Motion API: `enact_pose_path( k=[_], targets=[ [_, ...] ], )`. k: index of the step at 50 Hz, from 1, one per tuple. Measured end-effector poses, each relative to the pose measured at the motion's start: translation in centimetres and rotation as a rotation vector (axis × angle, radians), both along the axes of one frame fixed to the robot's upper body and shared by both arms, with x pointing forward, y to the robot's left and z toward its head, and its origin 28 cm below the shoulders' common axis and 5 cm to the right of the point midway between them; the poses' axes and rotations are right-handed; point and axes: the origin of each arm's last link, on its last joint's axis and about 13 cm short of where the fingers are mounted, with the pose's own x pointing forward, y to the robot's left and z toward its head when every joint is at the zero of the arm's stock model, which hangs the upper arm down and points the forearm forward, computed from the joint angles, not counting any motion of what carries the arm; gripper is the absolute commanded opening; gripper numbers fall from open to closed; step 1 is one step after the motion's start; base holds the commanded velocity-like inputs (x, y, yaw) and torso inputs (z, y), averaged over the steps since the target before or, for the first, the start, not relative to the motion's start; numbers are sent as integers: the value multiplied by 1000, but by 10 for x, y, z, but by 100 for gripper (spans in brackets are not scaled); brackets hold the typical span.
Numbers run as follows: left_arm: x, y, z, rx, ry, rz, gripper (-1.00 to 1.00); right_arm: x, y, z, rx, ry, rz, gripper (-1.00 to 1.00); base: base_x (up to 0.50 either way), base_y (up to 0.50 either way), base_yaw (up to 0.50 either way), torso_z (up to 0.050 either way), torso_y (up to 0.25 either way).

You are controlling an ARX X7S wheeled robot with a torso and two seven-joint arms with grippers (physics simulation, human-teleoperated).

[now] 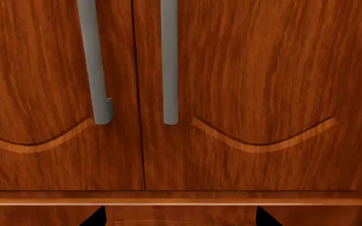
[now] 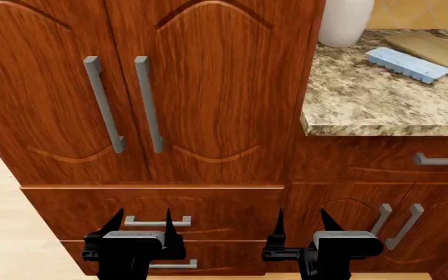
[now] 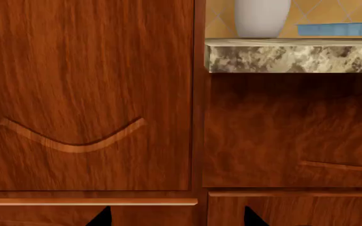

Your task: Open the microwave door

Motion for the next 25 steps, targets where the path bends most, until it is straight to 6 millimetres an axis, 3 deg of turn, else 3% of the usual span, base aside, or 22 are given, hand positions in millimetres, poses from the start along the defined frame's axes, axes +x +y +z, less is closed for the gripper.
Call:
enact_pose_path(
  k=[7, 16, 25],
  targets=[
    [0, 0, 2, 0, -9, 4, 100, 0, 0, 0, 3, -1, 2, 100, 0, 0, 0, 0, 0],
    [0, 0, 11, -22, -59, -9, 100, 1, 0, 4, 11, -24, -8, 100, 0, 0, 0, 48, 0],
    [10, 1, 55, -20, -197, -23, 100, 11, -2, 36, 34, -153, -45, 100, 0, 0, 0, 50, 0]
  ],
)
